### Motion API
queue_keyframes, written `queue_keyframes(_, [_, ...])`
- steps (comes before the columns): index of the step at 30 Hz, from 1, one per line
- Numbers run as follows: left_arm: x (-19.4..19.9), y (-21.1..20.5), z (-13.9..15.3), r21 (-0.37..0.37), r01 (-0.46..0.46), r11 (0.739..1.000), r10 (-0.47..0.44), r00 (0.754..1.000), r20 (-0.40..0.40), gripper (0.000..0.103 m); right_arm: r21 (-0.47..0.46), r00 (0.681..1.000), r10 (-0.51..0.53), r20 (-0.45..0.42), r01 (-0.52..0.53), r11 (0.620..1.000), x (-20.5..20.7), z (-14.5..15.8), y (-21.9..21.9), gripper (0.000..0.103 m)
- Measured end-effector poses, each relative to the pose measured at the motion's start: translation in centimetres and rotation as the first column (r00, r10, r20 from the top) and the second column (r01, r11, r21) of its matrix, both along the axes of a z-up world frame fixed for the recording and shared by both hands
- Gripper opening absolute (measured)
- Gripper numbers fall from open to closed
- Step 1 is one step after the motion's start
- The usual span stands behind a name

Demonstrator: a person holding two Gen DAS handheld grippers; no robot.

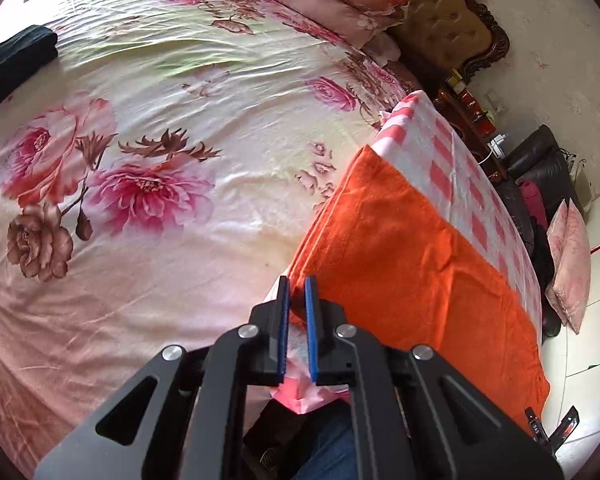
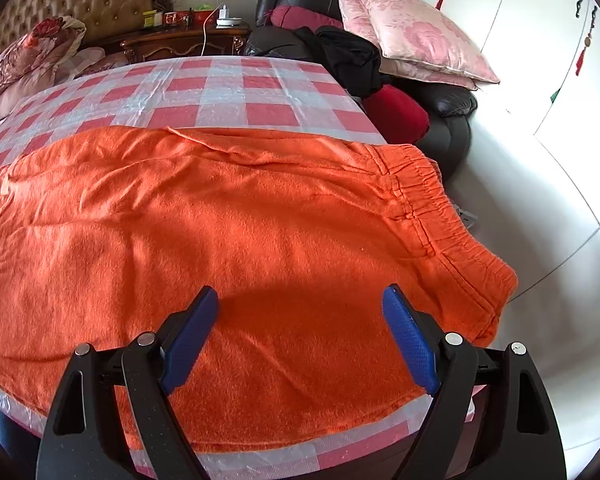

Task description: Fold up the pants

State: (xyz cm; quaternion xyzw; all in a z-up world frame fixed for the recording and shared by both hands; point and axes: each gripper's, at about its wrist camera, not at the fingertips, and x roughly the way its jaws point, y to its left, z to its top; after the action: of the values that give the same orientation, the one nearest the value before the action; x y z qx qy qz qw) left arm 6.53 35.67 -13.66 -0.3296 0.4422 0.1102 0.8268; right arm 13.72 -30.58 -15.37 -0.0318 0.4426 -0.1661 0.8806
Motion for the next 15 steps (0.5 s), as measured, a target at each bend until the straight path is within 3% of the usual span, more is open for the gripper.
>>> queue_keyframes(5, [-0.1, 0.3, -0.9, -0.029, -0.006, 1.000, 0.006, 1.000, -0.001, 0.009, 0.013, 1.000, 0.005, -0.017, -0.005, 1.000, -0.1, -0.1, -0.4, 0.081])
queue_keyframes(8, [-0.3, 0.1, -0.5, 0.007, -0.020, 1.000, 0.020, 1.000, -0.021, 0.022, 0.031, 0.999, 0.007, -0.032, -0.006, 1.000, -0.1, -0.6, -0.5, 0.082])
queue_keyframes(9, [-0.3, -0.2, 0.1, 0.048, -0.023, 0.999, 0.024, 0.999, -0.021, 0.027, 0.037, 0.999, 0.003, -0.033, -0.002, 0.999, -0.1, -0.6, -0.6, 0.083])
queue_keyframes(11, [0.2, -1.8, 1.9, 0.167, 0.010, 0.986, -0.009, 1.000, -0.003, 0.027, 0.042, 0.999, -0.004, -0.039, 0.005, 0.999, 0.0, -0.6, -0.6, 0.083])
queue_keyframes(13, [1.5, -5.1, 3.9, 0.320, 0.061, 0.946, -0.074, 0.997, 0.028, 0.033, 0.042, 0.999, -0.010, -0.048, 0.012, 0.999, 0.1, -0.7, -0.6, 0.085])
queue_keyframes(15, [3.1, -9.5, 4.8, 0.411, 0.145, 0.900, -0.179, 0.983, 0.045, 0.044, 0.052, 0.998, -0.023, -0.050, 0.025, 0.998, 0.1, -0.8, -0.8, 0.087])
